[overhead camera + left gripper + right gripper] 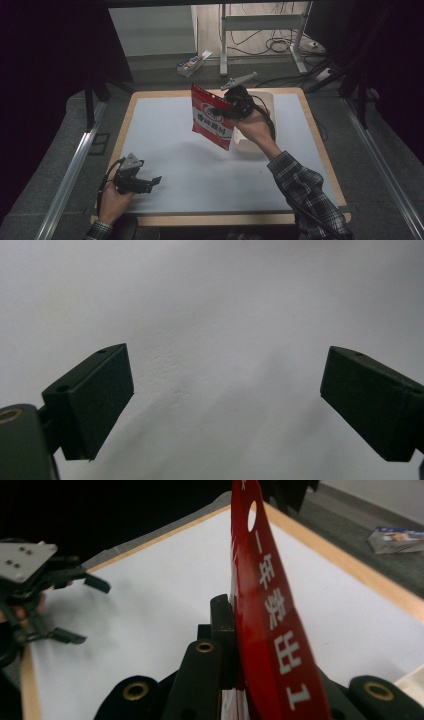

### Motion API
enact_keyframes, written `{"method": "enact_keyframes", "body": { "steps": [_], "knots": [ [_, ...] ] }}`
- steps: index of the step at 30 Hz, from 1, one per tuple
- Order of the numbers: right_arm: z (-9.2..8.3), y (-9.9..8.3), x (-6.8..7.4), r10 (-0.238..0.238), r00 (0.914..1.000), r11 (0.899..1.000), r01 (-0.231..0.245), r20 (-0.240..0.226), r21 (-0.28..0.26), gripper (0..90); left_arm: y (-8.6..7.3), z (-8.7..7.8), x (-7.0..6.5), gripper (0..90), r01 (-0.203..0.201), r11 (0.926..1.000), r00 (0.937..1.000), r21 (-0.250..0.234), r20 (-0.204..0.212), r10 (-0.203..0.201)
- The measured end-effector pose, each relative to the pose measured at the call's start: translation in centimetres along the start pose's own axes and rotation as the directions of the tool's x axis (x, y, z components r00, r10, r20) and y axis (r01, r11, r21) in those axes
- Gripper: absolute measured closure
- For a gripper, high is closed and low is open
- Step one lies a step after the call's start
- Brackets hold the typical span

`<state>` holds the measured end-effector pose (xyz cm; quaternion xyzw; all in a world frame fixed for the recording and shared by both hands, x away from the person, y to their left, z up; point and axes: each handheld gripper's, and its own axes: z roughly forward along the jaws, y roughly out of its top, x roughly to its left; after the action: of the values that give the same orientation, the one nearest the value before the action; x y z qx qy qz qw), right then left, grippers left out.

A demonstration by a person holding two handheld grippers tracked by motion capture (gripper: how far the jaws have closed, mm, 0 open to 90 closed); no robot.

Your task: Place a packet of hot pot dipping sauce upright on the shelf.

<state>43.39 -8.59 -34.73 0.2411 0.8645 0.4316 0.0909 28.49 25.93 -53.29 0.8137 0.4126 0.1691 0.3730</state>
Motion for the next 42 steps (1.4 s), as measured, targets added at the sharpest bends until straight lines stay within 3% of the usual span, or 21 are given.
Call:
{"method": "enact_keyframes", "body": {
  "steps": [23, 33, 42],
  "knots": [
    [0.3, 3.5, -6.0, 0.037, 0.9932, 0.998, -0.030, 0.110, -0.060, 88.2, 0.0, 0.3, 0.0, 6.3, -0.020, 0.9996, 0.9998, 0.021, -0.001, 0.020],
    [0.6, 4.2, -9.4, 0.067, 0.9816, 0.996, -0.054, 0.179, -0.076, 88.2, 0.0, 0.3, 0.1, 6.3, -0.019, 0.9996, 0.9998, 0.021, 0.001, 0.019],
    [0.5, 4.4, -11.6, 0.078, 0.9706, 0.994, -0.060, 0.228, -0.086, 88.1, 0.0, 0.3, 0.1, 6.3, -0.020, 0.9996, 0.9998, 0.021, 0.002, 0.020]
  ]
}}
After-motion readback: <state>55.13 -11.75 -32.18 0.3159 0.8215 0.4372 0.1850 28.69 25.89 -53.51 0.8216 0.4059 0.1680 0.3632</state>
